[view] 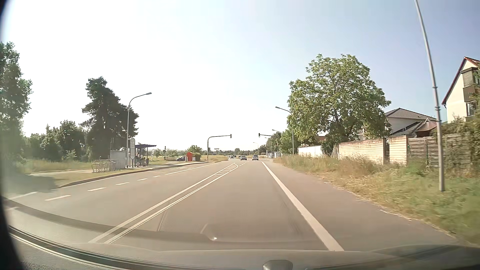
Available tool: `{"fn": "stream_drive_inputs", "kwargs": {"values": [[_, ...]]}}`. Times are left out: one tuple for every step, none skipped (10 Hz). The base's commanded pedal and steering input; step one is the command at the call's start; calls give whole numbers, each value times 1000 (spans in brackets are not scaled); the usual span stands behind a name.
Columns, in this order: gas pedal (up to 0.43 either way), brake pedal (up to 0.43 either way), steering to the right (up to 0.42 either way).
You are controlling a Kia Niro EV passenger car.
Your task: Follow the waypoints while adhering to traffic rules and regulations
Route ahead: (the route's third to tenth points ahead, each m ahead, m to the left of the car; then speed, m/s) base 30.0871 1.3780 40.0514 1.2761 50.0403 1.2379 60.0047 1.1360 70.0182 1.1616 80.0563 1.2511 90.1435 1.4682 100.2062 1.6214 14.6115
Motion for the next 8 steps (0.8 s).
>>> {"fn": "stream_drive_inputs", "kwargs": {"values": [[59, 24, -3], [59, 30, -3], [59, 30, -3], [59, 24, -3], [59, 30, -3], [59, 30, -3], [59, 30, -3], [59, 24, -2]]}}
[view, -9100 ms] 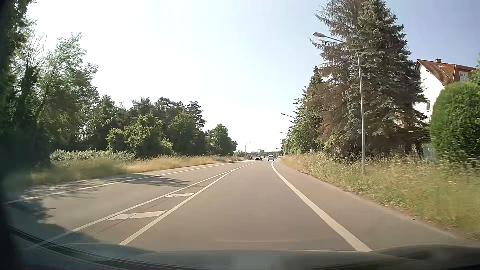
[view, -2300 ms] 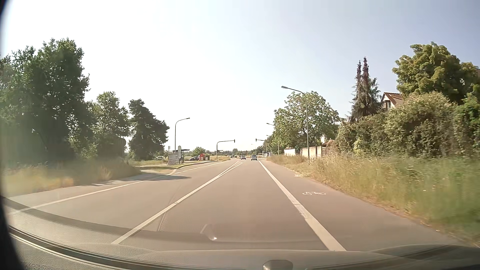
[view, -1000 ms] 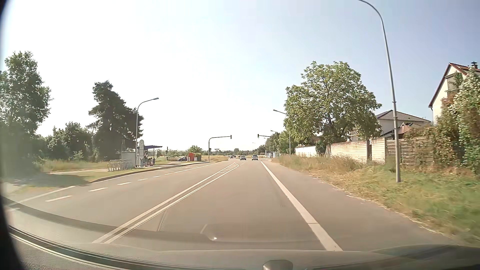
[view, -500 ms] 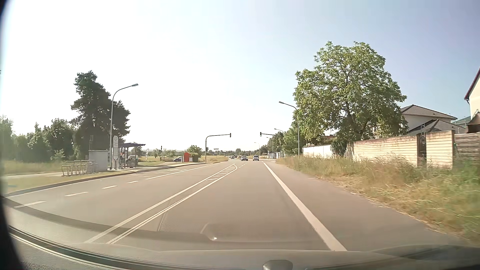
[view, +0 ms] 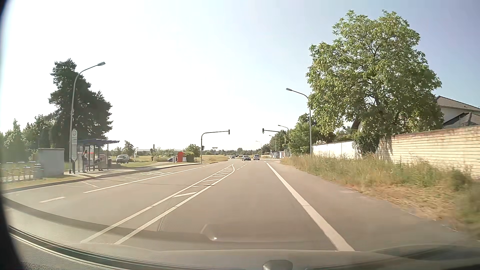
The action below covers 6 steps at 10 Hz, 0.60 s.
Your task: Follow the waypoints while adhering to traffic rules and regulations
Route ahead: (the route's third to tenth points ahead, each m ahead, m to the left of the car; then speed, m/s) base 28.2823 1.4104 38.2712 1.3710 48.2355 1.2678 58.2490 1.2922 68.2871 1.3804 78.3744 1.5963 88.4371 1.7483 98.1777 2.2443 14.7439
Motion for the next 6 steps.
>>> {"fn": "stream_drive_inputs", "kwargs": {"values": [[59, 30, -1], [59, 30, -1], [59, 30, 0], [59, 30, 0], [59, 30, 1], [59, 24, 3]]}}
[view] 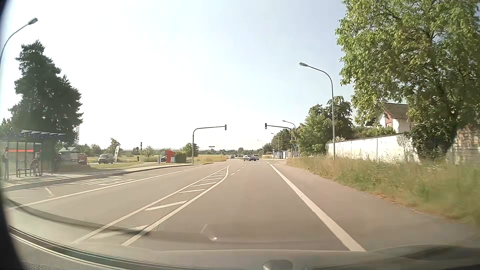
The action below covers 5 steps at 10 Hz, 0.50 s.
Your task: Follow the waypoints while adhering to traffic rules and regulations
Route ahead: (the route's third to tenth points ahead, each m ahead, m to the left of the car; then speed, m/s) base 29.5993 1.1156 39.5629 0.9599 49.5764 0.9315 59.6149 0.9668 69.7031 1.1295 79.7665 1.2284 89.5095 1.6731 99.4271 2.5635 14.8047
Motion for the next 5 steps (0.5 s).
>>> {"fn": "stream_drive_inputs", "kwargs": {"values": [[59, 30, 5], [59, 30, 5], [59, 30, 5], [59, 30, 5], [59, 24, 5]]}}
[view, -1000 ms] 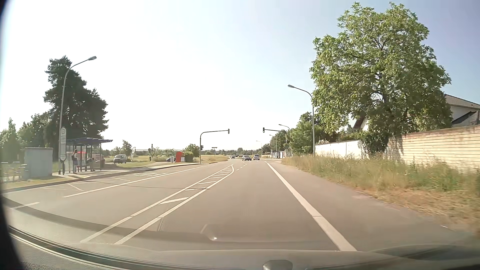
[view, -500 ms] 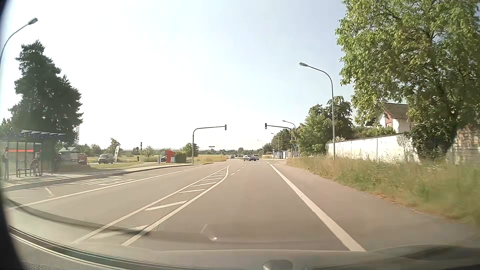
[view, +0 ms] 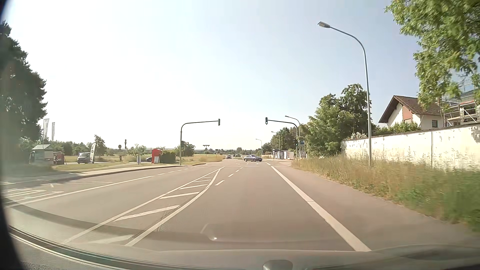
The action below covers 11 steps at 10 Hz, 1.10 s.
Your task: Follow the waypoints while adhering to traffic rules and regulations
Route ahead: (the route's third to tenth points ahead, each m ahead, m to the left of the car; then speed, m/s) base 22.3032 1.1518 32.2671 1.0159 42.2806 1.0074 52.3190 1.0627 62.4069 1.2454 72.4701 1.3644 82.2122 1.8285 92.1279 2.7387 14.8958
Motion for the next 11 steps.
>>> {"fn": "stream_drive_inputs", "kwargs": {"values": [[59, 30, 5], [59, 30, 5], [59, 30, 5], [59, 30, 5], [59, 30, 4], [59, 30, 4], [59, 30, 3], [59, 30, 3], [59, 30, 3], [59, 30, 2], [59, 24, 1]]}}
